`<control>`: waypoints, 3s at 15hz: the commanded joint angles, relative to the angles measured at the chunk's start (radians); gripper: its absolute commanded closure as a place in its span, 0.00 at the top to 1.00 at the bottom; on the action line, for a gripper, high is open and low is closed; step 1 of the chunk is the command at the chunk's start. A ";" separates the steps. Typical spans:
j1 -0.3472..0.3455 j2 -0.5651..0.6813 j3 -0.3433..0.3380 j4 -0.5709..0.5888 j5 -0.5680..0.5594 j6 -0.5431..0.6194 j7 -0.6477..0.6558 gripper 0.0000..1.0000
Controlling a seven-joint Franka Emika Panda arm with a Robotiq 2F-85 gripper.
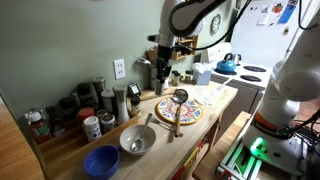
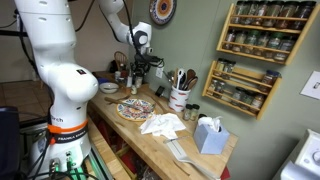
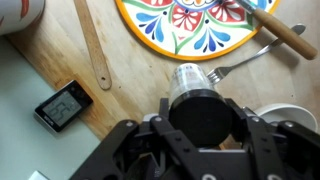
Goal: Move the two bottles on the bottom compartment of the bottom shelf to the left, then put one bottle on the space created
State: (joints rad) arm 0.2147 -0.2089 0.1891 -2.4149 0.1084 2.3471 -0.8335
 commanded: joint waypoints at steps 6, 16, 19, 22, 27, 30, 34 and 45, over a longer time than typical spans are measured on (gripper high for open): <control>-0.039 -0.313 -0.153 -0.260 0.011 -0.027 0.223 0.31; -0.034 -0.276 -0.210 -0.229 -0.028 -0.023 0.238 0.31; -0.122 -0.298 -0.278 -0.243 -0.077 -0.013 0.254 0.31; -0.188 -0.310 -0.376 -0.247 -0.092 0.018 0.207 0.31; -0.286 -0.320 -0.502 -0.226 -0.085 0.143 0.181 0.31; -0.321 -0.313 -0.558 -0.191 -0.084 0.235 0.172 0.31; -0.319 -0.292 -0.618 -0.134 -0.090 0.363 0.120 0.31; -0.254 -0.300 -0.673 -0.113 -0.073 0.478 0.014 0.31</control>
State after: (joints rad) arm -0.0373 -0.5078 -0.4864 -2.5282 0.0388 2.8272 -0.8245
